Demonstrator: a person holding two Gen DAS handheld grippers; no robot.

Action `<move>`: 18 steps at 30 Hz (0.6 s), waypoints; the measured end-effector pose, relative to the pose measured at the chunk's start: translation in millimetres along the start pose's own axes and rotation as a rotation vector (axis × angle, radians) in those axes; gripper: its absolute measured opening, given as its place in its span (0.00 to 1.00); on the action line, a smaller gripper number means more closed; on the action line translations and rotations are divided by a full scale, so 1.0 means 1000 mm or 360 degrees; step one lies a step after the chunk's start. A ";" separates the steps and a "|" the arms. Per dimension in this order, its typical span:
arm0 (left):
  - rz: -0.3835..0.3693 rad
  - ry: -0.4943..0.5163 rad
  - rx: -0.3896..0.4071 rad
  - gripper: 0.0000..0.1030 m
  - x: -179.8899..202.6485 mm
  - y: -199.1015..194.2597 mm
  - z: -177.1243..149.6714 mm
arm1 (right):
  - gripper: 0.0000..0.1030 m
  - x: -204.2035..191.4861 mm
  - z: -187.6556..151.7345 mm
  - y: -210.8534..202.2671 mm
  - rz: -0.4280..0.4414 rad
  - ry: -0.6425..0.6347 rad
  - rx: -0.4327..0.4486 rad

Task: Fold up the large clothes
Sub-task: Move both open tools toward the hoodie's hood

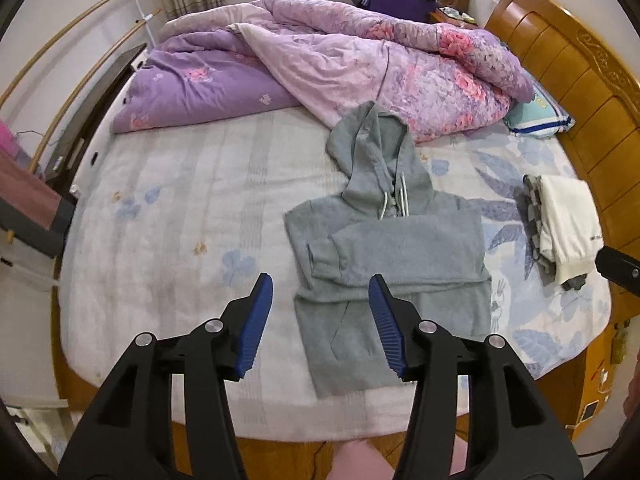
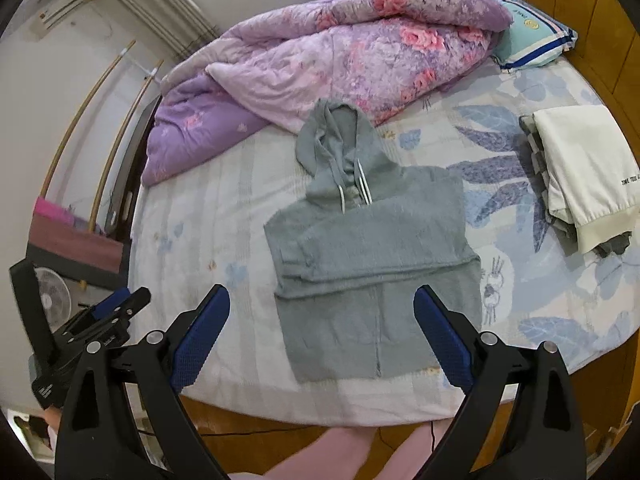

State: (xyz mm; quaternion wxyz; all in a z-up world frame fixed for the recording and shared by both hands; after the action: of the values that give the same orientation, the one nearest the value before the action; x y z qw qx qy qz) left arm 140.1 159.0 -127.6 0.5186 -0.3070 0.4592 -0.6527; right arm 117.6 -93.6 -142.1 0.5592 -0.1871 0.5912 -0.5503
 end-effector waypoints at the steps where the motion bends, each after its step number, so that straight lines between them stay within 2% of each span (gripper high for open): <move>1: -0.0017 0.0004 0.0008 0.54 -0.004 0.004 0.006 | 0.87 -0.003 0.002 -0.001 -0.0009 0.0002 0.0017; 6: -0.0053 0.0030 -0.0007 0.56 -0.013 0.027 0.036 | 0.87 -0.015 0.024 0.004 -0.0043 -0.0019 0.0077; 9: -0.0073 0.0029 -0.0028 0.60 -0.014 0.044 0.055 | 0.87 -0.018 0.044 0.017 -0.0052 -0.0052 0.0081; 12: -0.0053 0.0047 -0.0065 0.63 -0.012 0.064 0.077 | 0.88 -0.018 0.067 0.035 -0.0062 -0.0080 0.0061; 18: -0.0127 0.0084 -0.0133 0.71 0.007 0.121 0.133 | 0.88 -0.007 0.121 0.086 -0.0117 -0.0111 0.0030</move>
State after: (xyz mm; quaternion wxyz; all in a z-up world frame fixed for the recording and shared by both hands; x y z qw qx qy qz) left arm 302.7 110.0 -187.7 0.4666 -0.3289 0.4870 -0.6610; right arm 258.2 -113.3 -184.9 0.5606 -0.2226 0.5588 -0.5691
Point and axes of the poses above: each gripper's, at about its wrist camera, not at the fingertips, and y roughly the way its jaws point, x to its right, z to its top, the point moved 3 cm from there along y, roughly the way its jaws point, and after that the axes turned 10 degrees about y, right-handed, at the moved point
